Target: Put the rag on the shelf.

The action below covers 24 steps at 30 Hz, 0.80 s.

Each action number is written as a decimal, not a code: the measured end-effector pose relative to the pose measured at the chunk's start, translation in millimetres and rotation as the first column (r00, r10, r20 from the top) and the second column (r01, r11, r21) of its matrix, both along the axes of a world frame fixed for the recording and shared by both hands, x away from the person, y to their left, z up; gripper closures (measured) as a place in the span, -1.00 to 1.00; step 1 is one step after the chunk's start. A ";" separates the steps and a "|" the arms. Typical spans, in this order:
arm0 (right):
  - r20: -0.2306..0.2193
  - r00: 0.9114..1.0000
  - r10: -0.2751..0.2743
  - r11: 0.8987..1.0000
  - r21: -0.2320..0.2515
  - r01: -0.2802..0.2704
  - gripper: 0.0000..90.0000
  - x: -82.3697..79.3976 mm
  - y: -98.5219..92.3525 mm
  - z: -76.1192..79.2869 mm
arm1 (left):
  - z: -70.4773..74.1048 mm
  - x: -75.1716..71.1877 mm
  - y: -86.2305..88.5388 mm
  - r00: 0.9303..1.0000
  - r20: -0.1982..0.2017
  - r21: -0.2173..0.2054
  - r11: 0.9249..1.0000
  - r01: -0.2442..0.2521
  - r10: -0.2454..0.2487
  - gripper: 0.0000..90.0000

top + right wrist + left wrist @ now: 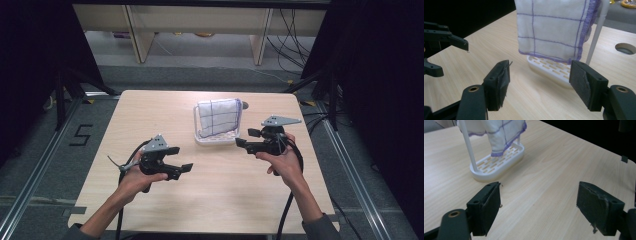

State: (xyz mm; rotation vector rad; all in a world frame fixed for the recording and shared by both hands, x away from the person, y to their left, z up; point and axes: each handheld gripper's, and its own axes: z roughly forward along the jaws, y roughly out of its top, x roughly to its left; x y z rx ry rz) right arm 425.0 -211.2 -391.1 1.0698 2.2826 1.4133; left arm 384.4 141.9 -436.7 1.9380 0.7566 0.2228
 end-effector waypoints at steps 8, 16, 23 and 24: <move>-0.019 1.000 0.010 1.000 -0.014 -0.011 -0.27 -6.9 7.6 -8.0 | -9.2 -2.7 -1.0 1.000 -0.012 -0.009 1.000 0.007 -0.007 -0.59; -0.045 0.999 0.024 0.999 -0.037 -0.026 -0.28 -22.5 11.0 -21.8 | -13.1 -13.7 -0.1 1.000 -0.010 0.004 1.000 0.015 -0.015 -0.59; -0.106 0.994 0.013 1.000 -0.016 -0.014 -0.39 -36.1 11.9 -35.5 | -21.2 -26.6 7.3 1.000 -0.011 0.013 1.000 0.022 -0.022 -0.59; -0.115 0.993 0.013 1.000 -0.023 -0.016 -0.41 -37.3 12.4 -38.3 | -24.0 -28.6 8.5 1.000 -0.010 0.011 1.000 0.026 -0.026 -0.59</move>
